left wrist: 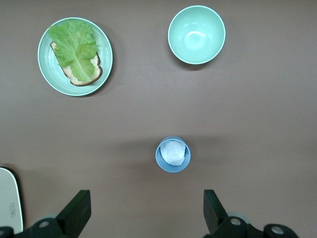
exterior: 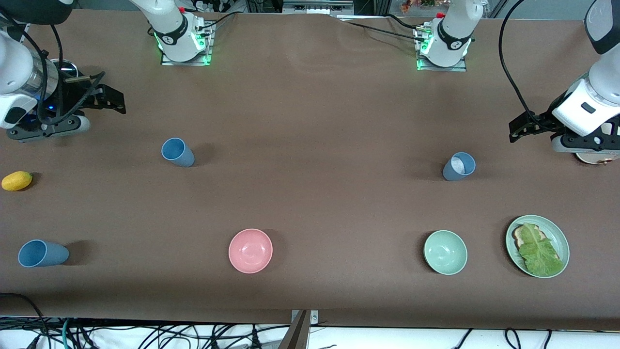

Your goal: Stack blue cups with both arms

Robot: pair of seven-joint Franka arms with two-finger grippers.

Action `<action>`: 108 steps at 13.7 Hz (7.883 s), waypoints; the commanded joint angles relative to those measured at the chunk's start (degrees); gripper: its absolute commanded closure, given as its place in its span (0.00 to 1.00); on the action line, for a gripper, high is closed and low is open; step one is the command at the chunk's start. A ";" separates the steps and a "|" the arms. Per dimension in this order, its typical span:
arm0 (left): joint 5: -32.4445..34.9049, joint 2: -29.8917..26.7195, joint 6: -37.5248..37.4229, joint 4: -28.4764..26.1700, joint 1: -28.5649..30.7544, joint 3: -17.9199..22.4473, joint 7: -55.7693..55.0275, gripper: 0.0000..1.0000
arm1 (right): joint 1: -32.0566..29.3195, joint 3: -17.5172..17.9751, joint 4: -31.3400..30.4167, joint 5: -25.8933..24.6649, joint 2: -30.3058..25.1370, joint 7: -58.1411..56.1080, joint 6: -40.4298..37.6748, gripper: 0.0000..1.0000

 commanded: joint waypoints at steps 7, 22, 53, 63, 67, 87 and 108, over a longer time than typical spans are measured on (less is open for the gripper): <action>-0.09 -0.59 -1.30 0.37 0.15 -0.37 -0.41 0.00 | -0.55 0.10 -1.93 0.95 -0.87 -0.61 1.09 0.00; 0.00 -0.41 -2.53 1.07 -0.03 -0.55 -0.58 0.00 | -0.55 -1.13 -17.91 0.07 -0.87 -0.70 14.69 0.00; -0.62 3.71 -2.88 3.80 4.10 0.07 0.47 0.00 | -0.73 -2.71 -35.95 0.51 12.31 -1.75 46.36 0.21; -0.09 5.64 -3.41 3.01 4.37 0.07 1.35 0.00 | -0.64 -2.63 -35.86 0.60 12.84 -1.58 46.97 0.38; 0.09 11.18 -1.67 0.64 7.17 0.07 2.41 0.00 | -0.55 -2.36 -35.68 0.60 13.02 -0.96 46.89 0.53; -8.79 18.22 27.27 -20.72 6.65 -4.67 3.73 1.00 | -0.20 -2.01 -35.59 0.86 13.11 -0.70 46.80 1.00; -8.26 34.30 34.90 0.37 -17.34 -15.31 -28.88 1.00 | -0.11 -2.01 -33.84 0.86 12.75 -0.87 45.66 1.00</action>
